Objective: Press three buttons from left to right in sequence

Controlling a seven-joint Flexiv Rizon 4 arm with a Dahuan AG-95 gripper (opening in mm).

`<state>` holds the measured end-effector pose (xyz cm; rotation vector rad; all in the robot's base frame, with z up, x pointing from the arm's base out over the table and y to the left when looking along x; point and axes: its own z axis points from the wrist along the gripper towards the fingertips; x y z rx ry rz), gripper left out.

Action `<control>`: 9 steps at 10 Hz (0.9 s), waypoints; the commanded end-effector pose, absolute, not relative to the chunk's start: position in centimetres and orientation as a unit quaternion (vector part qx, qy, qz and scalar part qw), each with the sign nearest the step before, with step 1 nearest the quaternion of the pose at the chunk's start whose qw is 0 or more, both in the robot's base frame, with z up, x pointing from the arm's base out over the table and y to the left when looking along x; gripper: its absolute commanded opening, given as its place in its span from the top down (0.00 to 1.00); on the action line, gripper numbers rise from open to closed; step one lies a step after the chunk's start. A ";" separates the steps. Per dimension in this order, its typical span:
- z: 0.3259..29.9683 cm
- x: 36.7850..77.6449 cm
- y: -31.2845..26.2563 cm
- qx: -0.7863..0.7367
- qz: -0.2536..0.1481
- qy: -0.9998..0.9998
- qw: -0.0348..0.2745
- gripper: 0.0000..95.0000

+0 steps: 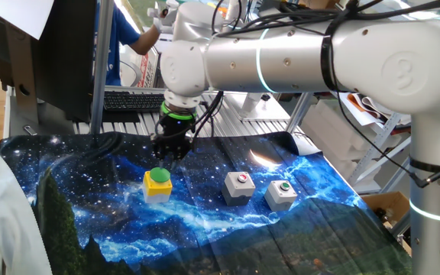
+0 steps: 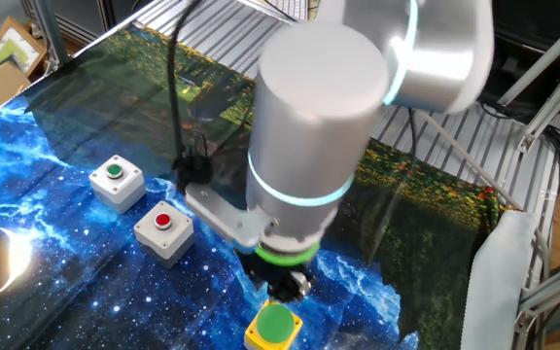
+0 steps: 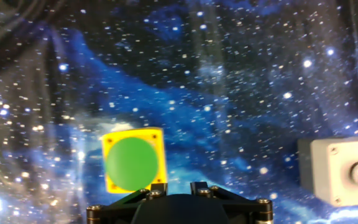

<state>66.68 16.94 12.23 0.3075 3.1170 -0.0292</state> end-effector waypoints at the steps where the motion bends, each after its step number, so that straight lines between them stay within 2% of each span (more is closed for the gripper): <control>1: 12.1 66.7 17.0 0.102 -0.009 0.995 0.006 0.80; 4: 12.2 66.7 16.9 0.106 -0.009 0.994 0.003 0.80; 9: 12.8 66.6 16.7 0.102 -0.006 0.994 -0.027 0.80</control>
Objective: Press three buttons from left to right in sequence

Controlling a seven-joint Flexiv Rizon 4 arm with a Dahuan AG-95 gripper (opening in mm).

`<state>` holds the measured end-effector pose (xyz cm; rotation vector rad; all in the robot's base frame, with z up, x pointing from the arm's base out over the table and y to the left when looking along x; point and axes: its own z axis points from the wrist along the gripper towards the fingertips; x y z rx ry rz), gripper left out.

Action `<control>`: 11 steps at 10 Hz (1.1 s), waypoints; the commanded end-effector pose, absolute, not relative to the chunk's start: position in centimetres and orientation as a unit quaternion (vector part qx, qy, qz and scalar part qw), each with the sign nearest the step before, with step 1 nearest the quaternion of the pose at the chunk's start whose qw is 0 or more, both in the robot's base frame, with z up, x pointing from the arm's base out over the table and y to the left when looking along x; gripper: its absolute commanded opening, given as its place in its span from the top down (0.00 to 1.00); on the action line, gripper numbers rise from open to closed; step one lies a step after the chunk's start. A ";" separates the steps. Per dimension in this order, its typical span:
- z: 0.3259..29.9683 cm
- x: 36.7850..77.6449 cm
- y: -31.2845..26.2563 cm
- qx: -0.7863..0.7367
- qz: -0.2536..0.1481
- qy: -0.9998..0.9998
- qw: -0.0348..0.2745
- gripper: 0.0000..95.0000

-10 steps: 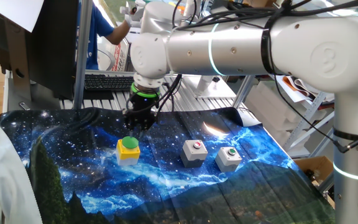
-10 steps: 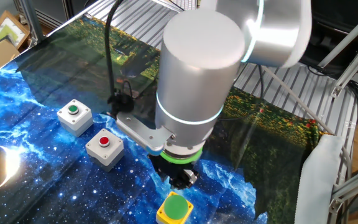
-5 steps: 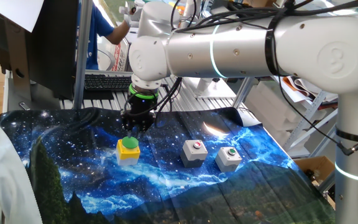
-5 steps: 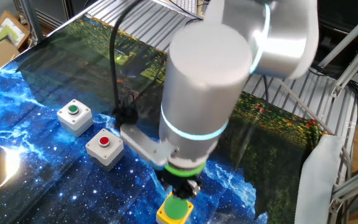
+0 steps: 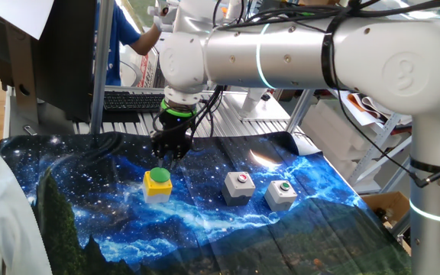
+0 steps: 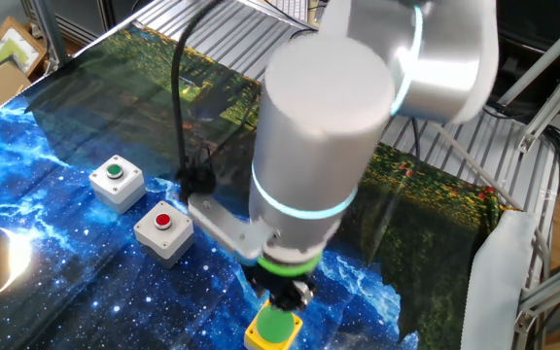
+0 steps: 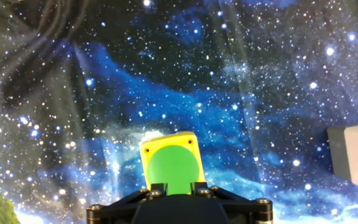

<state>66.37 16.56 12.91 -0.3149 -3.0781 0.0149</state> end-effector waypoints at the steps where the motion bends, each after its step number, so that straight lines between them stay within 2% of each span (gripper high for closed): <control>1: 12.7 66.6 16.7 -0.101 0.006 -0.995 0.027 0.80; 4: 12.7 66.6 16.7 -0.107 0.005 -0.994 0.033 0.80; 6: 12.7 66.6 16.7 -0.126 0.004 -0.990 0.059 0.80; 11: 12.7 66.6 16.7 -0.156 0.008 -0.986 0.061 0.80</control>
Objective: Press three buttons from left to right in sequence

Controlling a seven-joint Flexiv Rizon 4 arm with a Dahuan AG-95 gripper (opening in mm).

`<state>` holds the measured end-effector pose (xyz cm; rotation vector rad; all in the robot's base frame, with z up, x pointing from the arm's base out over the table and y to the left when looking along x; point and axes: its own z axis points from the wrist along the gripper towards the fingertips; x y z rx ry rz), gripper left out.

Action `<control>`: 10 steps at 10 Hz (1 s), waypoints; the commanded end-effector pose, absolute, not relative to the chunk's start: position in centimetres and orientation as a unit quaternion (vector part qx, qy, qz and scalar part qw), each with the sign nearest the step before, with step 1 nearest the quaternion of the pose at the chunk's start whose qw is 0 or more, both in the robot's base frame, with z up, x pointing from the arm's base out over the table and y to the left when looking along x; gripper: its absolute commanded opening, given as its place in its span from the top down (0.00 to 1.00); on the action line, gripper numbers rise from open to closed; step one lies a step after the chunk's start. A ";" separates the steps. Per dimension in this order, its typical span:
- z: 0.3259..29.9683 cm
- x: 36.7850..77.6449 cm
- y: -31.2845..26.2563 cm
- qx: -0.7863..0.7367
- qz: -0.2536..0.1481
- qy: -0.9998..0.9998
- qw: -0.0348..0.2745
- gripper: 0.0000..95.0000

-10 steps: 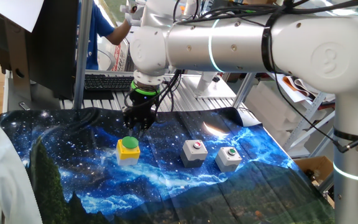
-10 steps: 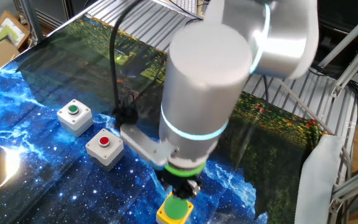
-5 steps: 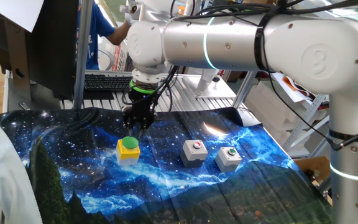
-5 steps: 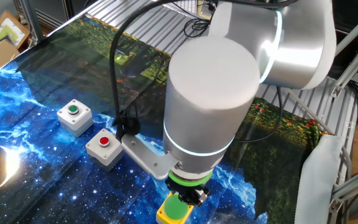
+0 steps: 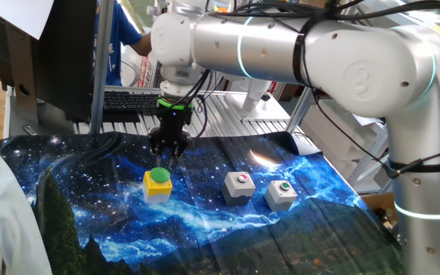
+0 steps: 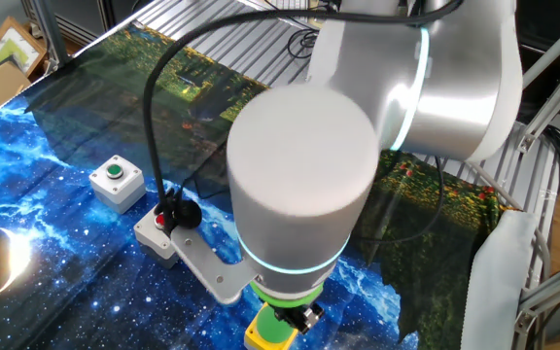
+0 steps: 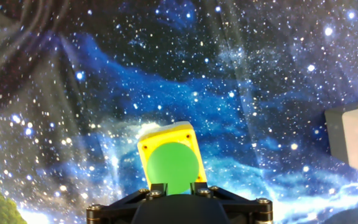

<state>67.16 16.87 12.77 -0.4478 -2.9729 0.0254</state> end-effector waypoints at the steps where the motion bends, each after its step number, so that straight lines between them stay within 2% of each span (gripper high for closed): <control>1: 12.7 66.6 16.7 -0.162 0.008 -0.985 0.062 0.80; 6: 12.7 66.6 16.7 -0.160 -0.015 -0.984 0.083 0.80; 10: 12.7 66.6 16.7 -0.151 -0.026 -0.984 0.088 0.80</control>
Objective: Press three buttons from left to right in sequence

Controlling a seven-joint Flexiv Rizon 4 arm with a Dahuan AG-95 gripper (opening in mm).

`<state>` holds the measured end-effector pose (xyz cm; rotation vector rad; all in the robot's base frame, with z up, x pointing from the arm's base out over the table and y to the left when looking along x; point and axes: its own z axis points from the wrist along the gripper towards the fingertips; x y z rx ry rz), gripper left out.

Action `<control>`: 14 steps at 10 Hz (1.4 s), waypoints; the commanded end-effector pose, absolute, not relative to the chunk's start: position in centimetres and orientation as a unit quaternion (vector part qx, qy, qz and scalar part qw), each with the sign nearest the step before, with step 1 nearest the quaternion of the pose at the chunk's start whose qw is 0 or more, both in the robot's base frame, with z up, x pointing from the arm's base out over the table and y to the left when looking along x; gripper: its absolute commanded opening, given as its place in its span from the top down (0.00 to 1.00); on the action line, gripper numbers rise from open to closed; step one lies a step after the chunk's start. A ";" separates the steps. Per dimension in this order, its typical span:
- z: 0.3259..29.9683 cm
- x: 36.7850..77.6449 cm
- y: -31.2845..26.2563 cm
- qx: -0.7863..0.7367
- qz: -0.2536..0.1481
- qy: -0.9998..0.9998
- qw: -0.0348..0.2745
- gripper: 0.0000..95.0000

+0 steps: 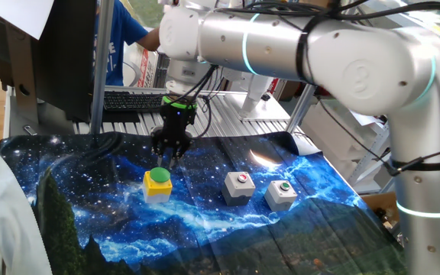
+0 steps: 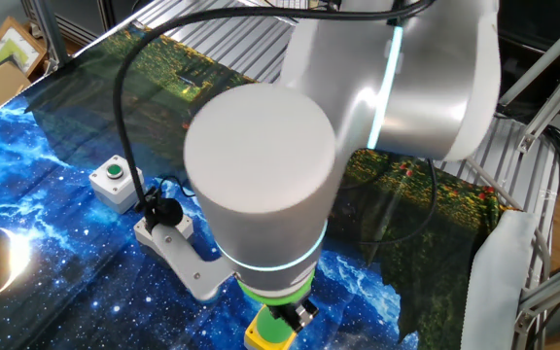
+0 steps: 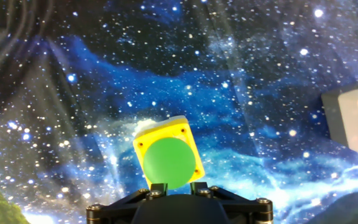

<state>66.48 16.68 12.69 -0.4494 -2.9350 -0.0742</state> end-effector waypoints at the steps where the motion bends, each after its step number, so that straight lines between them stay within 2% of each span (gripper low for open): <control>1: 12.7 66.6 16.7 -0.156 -0.029 -0.983 0.090 0.80; 10: 11.6 67.7 17.8 -0.197 -0.004 -0.977 0.076 0.80; 14: 10.6 68.7 17.6 -0.195 -0.008 -0.978 0.070 0.80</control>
